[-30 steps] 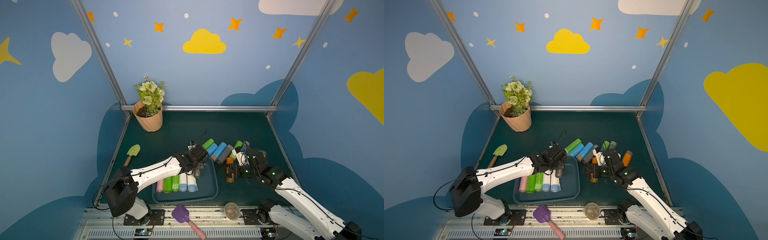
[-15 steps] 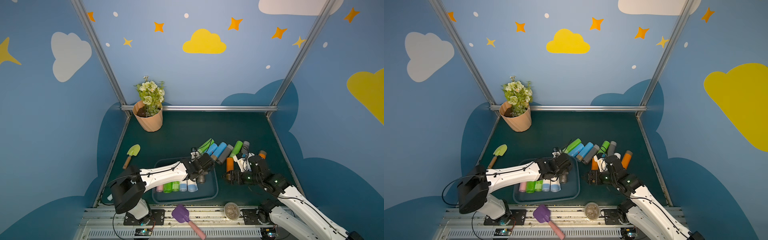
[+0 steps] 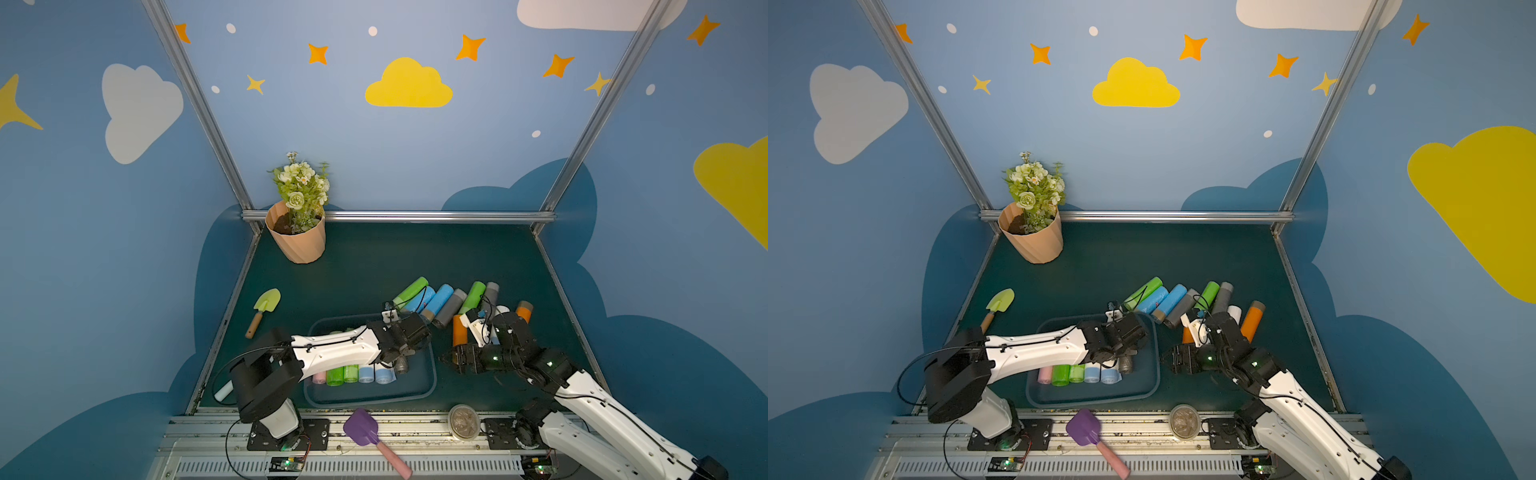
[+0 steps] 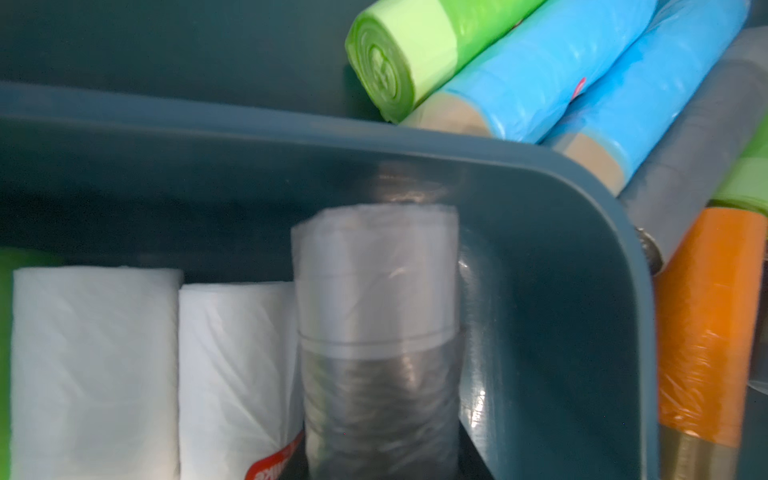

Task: Put the roll of trash bags into the storage box
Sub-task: Place the roll of trash bags in the storage box.

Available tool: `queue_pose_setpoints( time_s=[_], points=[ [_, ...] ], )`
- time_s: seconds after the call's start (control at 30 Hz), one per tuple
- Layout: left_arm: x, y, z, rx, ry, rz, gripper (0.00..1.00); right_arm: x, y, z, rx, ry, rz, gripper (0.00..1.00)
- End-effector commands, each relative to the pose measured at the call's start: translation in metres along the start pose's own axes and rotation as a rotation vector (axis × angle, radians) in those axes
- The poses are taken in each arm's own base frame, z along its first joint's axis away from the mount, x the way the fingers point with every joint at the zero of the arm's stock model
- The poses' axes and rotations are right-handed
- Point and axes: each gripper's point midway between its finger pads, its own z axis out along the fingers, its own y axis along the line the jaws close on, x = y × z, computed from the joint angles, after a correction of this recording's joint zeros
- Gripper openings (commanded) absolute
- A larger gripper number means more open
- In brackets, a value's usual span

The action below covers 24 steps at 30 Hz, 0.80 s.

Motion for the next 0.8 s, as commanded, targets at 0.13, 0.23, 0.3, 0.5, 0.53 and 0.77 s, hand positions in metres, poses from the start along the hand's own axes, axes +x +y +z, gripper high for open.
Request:
queue_pose_setpoints(
  time_s=[0.13,0.23,0.3,0.5,0.53,0.77],
  points=[
    [0.000,0.006,0.004,-0.040,-0.003,0.034,0.37,0.000,0.004,0.006,-0.007,0.013,-0.019,0.97],
    [0.001,0.007,0.007,-0.047,0.005,0.032,0.37,0.001,0.002,0.008,0.001,0.019,-0.020,0.97],
    [0.002,0.008,0.009,-0.053,0.009,0.032,0.37,0.000,0.002,0.008,0.004,0.019,-0.021,0.97],
    [0.006,0.011,0.014,-0.066,0.022,0.033,0.37,0.000,0.002,0.009,0.006,0.022,-0.027,0.97],
    [0.006,0.011,0.015,-0.066,0.025,0.033,0.37,0.000,0.002,0.009,0.009,0.021,-0.027,0.97],
    [0.006,0.010,0.016,-0.067,0.030,0.037,0.37,-0.004,0.003,0.011,0.015,0.029,-0.036,0.97]
  ],
)
